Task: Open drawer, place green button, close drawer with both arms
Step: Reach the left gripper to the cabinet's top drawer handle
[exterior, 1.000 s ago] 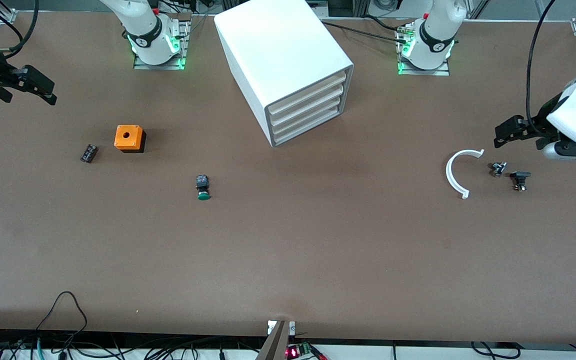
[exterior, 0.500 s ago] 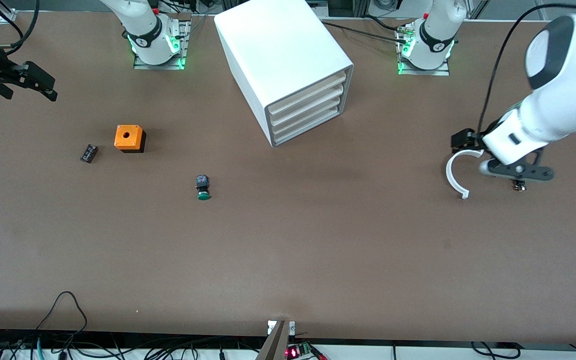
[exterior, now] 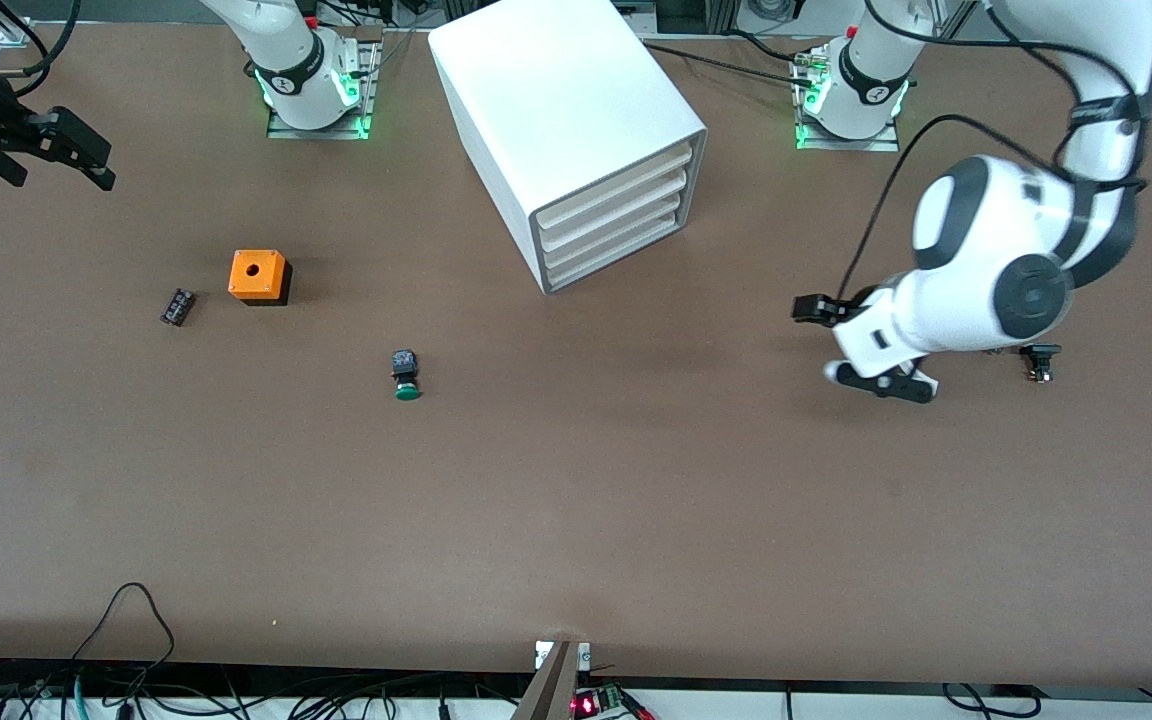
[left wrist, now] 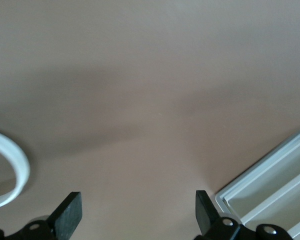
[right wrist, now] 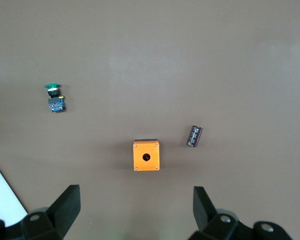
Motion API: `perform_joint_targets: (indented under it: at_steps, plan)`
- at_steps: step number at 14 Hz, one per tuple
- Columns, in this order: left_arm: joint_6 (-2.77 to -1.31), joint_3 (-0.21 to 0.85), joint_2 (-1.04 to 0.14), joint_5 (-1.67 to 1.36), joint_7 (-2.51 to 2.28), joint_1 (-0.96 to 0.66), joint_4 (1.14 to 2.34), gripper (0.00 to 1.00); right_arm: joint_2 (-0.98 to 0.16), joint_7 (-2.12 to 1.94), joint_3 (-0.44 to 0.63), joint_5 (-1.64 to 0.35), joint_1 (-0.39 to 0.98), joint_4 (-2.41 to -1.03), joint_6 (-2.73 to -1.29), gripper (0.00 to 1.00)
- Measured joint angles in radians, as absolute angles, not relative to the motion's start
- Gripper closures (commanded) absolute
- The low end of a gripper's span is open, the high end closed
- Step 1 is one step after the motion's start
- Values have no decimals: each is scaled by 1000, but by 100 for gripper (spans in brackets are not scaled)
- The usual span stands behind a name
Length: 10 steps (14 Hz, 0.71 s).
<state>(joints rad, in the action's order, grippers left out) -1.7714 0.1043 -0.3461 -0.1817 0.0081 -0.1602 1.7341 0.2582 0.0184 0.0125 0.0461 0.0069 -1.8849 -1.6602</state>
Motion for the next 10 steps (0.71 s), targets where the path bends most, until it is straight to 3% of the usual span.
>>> perform_joint_targets:
  at_steps: [10]
  plan:
    - [-1777,154,-582,-768,331,-177,1809,0,247,18,15,46,6,-1873,-1640,0]
